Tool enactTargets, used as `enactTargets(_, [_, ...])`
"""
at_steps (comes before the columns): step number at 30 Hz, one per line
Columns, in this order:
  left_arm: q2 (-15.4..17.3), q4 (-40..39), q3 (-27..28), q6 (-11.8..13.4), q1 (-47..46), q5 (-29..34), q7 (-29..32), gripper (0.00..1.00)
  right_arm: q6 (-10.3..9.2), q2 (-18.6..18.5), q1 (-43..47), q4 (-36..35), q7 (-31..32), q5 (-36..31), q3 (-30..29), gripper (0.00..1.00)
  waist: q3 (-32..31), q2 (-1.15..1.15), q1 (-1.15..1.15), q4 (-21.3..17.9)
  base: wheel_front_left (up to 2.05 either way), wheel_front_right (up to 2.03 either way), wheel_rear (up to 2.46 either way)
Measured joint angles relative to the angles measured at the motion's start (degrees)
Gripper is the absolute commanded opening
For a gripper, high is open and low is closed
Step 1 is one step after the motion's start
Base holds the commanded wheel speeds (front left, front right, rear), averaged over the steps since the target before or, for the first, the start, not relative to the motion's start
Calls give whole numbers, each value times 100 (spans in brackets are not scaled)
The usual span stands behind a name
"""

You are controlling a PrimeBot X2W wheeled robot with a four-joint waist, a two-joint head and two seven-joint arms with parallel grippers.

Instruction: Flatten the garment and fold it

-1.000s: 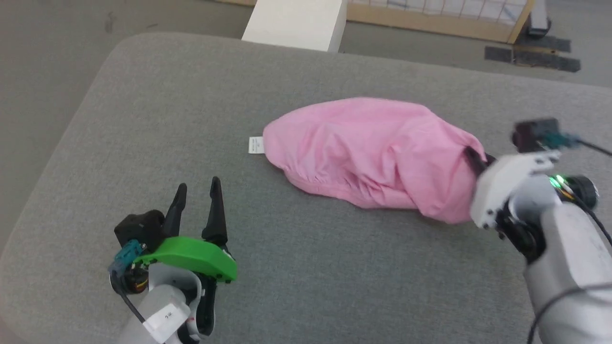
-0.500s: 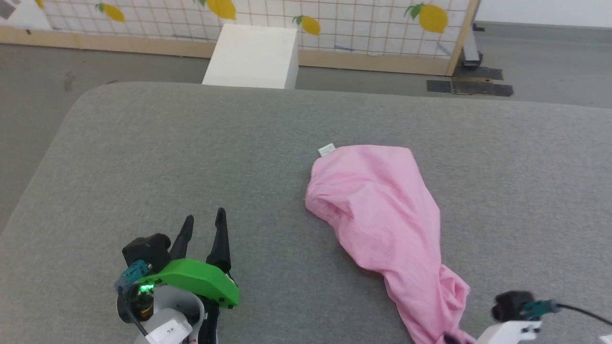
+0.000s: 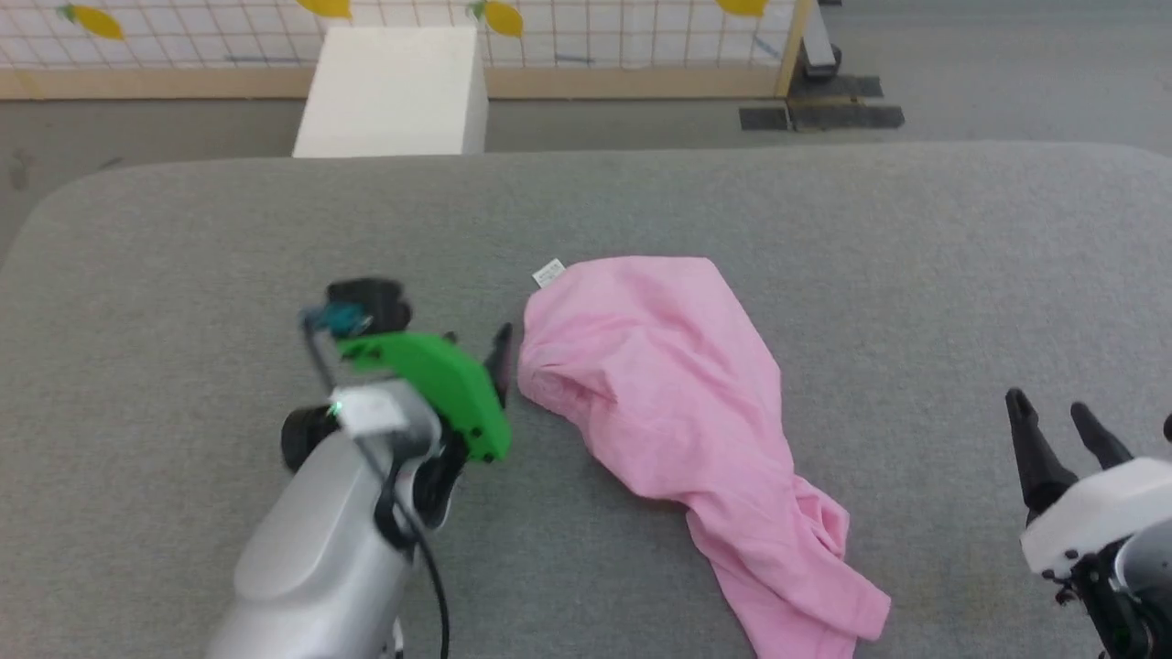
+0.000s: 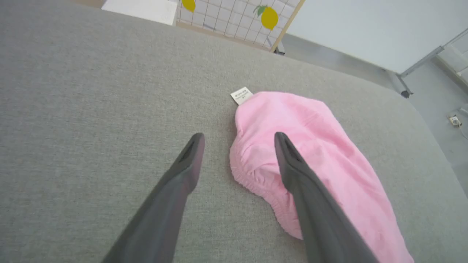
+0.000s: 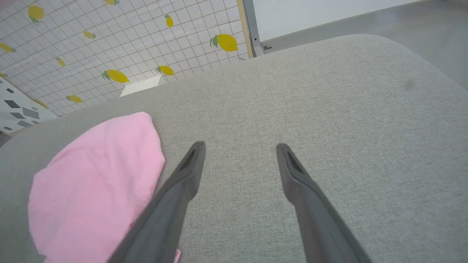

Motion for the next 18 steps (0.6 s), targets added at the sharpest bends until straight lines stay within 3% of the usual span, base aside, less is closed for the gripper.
enactTargets(5, [-16, 740, -499, 92, -681, 80, 1321, 100, 0, 2, -200, 194, -54, 15, 87, 100, 278, 0, 0, -225, 0, 0, 0])
enactTargets(11, [-80, 1207, -600, 25, -808, 65, 1418, 100, 0, 5, -255, 489, -287, 112, 242, 100, 554, 0, 0, -493, 0, 0, 0])
enactTargets(12, [-112, 1254, -584, 11, -808, 56, 1332, 71, 0, 3, -255, 531, -314, 112, 252, 100, 593, 0, 0, -525, 0, 0, 0])
enactTargets(13, [-131, 1288, -587, -41, -811, 58, 1241, 15, 0, 3, -255, 570, -343, 112, 269, 100, 627, 0, 0, -551, 0, 0, 0])
enactTargets(14, [-136, 1308, -584, -93, -814, 57, 1178, 0, 0, 4, -255, 603, -363, 112, 289, 100, 647, 0, 0, -569, 0, 0, 0])
enactTargets(18, [-177, 1287, -383, -269, -787, -66, 709, 0, 0, 5, -255, 699, -435, 112, 338, 100, 633, 0, 0, -558, 0, 0, 0])
